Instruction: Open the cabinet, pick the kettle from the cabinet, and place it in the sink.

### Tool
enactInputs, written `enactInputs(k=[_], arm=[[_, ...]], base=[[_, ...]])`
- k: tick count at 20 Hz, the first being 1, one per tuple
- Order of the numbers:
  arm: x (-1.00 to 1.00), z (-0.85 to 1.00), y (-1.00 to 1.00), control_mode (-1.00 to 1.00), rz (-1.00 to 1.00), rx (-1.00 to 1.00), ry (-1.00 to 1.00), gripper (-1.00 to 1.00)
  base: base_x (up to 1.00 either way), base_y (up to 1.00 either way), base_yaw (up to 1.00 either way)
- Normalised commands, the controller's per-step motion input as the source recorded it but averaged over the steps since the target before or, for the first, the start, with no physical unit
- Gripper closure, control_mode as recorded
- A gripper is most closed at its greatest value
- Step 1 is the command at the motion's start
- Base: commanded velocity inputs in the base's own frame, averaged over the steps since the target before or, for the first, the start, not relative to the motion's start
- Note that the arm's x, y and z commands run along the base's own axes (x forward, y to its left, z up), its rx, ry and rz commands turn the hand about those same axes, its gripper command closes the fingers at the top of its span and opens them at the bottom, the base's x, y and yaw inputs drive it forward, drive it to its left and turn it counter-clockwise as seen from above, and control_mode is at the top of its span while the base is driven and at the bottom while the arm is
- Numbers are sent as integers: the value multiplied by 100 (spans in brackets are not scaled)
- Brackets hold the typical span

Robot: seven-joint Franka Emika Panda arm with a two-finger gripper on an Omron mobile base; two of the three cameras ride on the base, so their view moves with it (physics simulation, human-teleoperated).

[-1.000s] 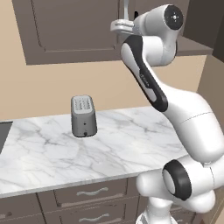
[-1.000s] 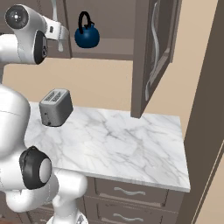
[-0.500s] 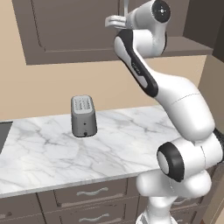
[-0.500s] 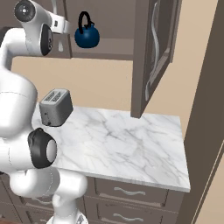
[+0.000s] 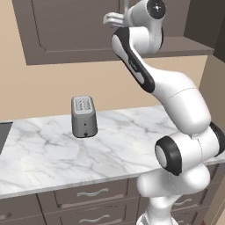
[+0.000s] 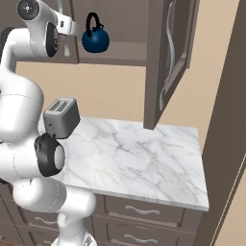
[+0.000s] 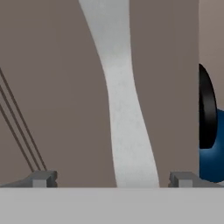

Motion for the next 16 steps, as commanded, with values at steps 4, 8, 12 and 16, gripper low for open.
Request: enactInputs(k=[4, 8, 12, 16], arm=[[51, -12, 15, -100, 0, -2, 0, 100], [21, -13, 23, -100, 0, -1, 0, 100], [-1, -11, 33, -100, 1, 0, 0, 100], [-16, -5, 34, -100, 3, 0, 0, 100]], base=[[0, 0, 0], [0, 0, 0], [0, 0, 0], [0, 0, 0]])
